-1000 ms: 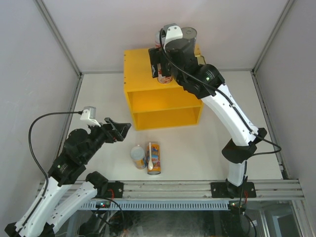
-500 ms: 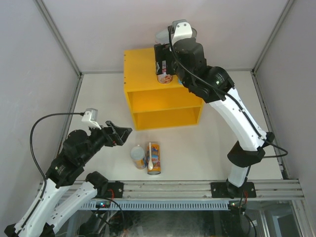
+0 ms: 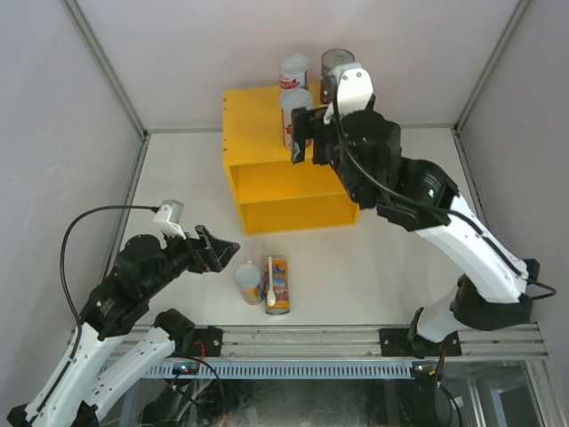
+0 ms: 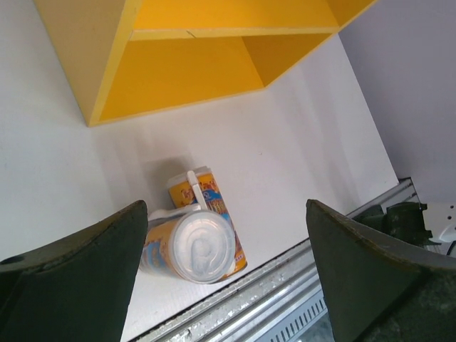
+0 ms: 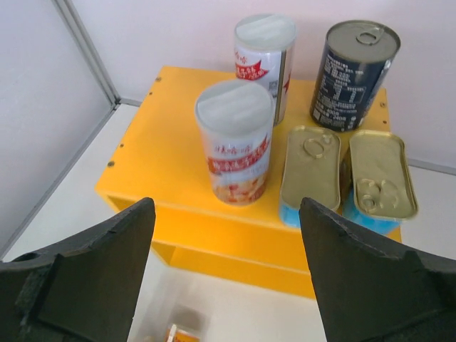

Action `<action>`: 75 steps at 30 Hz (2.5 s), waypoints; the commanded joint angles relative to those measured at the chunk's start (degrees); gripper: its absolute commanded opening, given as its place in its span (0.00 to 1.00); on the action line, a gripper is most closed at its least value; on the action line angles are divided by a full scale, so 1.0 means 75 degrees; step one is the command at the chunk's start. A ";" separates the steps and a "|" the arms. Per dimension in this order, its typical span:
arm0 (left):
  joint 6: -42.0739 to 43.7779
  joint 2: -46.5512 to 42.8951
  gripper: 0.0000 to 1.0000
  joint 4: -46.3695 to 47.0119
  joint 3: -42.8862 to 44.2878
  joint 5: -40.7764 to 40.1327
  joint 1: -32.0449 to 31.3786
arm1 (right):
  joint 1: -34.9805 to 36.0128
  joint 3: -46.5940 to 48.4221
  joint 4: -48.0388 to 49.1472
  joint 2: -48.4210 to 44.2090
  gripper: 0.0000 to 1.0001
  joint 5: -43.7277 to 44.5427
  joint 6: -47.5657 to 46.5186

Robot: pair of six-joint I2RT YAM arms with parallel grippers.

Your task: Place and organize the canned foods onto the counter

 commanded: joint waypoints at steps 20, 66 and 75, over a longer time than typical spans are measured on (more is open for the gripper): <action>0.0651 -0.0301 1.00 0.0638 -0.1351 -0.1300 -0.0843 | 0.2070 -0.4946 -0.0256 -0.2552 0.83 0.2294 0.2670; 0.0072 -0.0089 0.96 0.1960 -0.2901 -0.5459 -0.5759 | 0.0546 -0.6985 0.0299 -0.3677 0.99 0.0890 0.3240; -0.0357 0.0005 0.96 0.1998 -0.3294 -0.5994 -0.6231 | 0.0443 -0.7063 0.0362 -0.3653 0.99 0.0669 0.3156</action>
